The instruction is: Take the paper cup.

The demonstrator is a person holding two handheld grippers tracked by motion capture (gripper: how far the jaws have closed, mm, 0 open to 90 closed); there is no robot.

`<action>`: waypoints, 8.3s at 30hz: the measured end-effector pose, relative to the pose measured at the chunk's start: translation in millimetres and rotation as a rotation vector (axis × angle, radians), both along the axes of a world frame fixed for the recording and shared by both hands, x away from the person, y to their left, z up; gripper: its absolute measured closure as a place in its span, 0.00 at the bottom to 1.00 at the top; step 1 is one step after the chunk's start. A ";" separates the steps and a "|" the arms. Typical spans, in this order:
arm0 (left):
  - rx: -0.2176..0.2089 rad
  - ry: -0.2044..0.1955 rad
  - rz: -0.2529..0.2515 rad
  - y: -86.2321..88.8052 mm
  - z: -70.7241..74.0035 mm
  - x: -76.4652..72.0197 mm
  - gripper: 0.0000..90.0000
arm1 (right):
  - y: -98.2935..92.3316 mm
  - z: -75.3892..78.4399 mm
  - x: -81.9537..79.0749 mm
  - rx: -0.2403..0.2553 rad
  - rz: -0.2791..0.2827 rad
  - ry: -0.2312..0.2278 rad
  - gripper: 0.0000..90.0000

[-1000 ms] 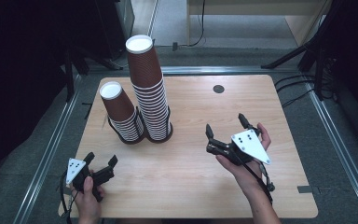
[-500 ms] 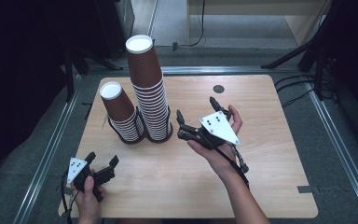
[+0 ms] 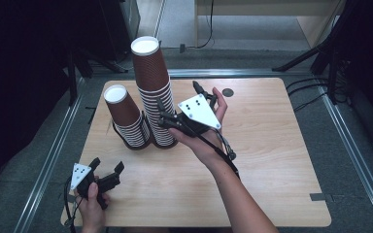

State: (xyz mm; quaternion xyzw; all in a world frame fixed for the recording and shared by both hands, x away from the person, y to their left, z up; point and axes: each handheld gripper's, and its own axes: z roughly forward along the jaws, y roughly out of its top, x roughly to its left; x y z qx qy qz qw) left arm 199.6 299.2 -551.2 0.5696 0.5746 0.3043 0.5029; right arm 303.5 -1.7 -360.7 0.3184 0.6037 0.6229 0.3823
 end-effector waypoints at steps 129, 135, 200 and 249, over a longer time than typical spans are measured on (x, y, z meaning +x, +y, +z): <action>0.001 0.012 -0.026 -0.4 -0.4 3.9 0.02 | -31.6 104.0 10.8 0.146 -0.102 -0.102 0.13; 0.005 0.013 -0.026 -1.3 -0.4 3.9 0.02 | -45.8 94.1 9.2 0.150 -0.125 -0.095 0.13; 0.111 0.016 -0.029 -11.2 1.0 3.8 0.02 | -133.5 -53.4 -26.8 0.006 -0.283 0.020 0.13; 0.143 -0.158 -0.386 -120.7 73.6 24.0 0.02 | -124.0 -138.5 -33.8 -0.142 -0.201 0.096 0.13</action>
